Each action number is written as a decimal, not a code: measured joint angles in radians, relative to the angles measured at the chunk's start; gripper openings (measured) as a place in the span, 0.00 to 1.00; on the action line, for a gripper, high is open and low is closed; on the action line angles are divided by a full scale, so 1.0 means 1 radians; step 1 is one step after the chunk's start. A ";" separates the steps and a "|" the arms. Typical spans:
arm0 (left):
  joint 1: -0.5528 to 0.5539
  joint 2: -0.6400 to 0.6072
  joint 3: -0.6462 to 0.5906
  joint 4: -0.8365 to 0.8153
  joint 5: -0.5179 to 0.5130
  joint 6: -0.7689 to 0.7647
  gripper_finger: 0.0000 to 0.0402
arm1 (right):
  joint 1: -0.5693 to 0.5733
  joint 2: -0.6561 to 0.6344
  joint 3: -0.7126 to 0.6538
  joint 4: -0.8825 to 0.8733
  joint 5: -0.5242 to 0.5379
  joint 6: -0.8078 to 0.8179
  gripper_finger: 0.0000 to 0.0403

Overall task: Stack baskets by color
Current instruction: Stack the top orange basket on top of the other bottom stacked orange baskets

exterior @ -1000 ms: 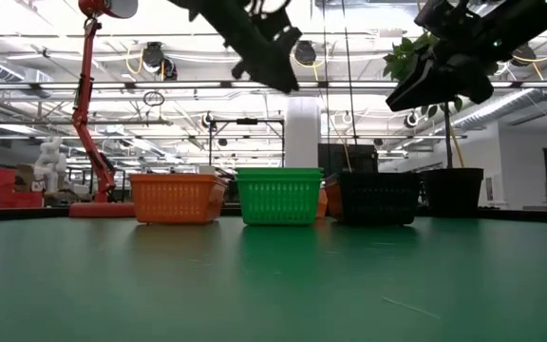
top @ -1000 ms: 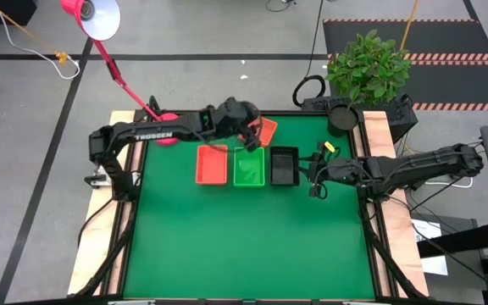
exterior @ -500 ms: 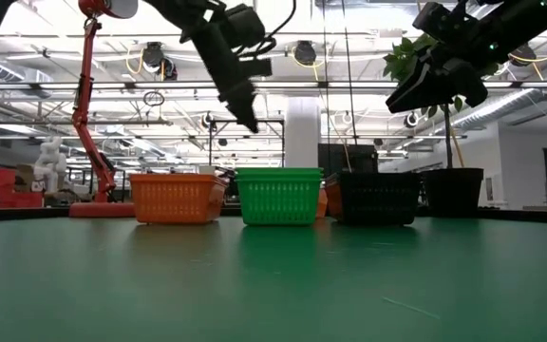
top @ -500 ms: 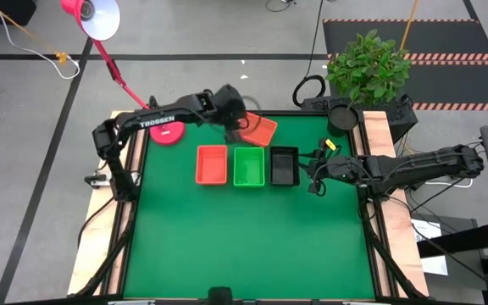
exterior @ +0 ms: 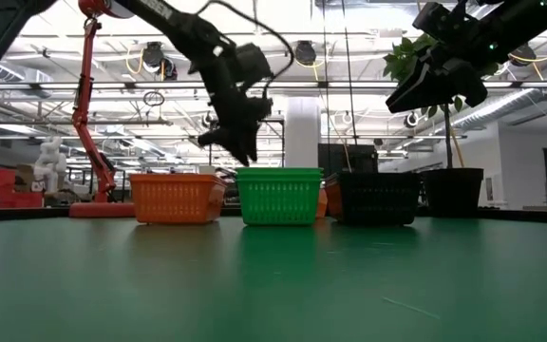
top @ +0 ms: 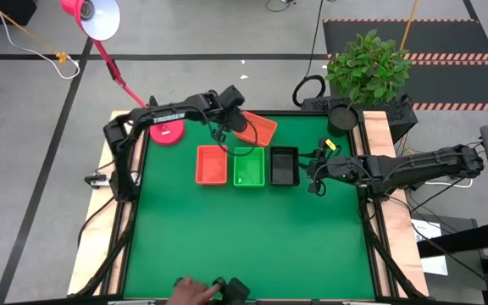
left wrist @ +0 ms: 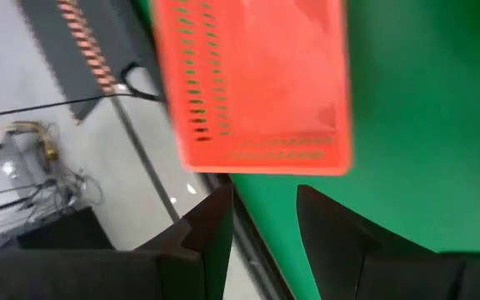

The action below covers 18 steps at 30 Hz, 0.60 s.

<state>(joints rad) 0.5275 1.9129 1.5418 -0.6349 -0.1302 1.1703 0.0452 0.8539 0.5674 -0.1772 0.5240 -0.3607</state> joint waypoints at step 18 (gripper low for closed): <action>0.002 0.093 0.000 -0.022 -0.018 0.305 0.34 | 0.000 0.000 0.000 0.000 0.000 0.001 0.31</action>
<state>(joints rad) 0.5299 2.0062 1.5419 -0.6572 -0.1487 1.4755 0.0452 0.8536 0.5678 -0.1776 0.5240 -0.3599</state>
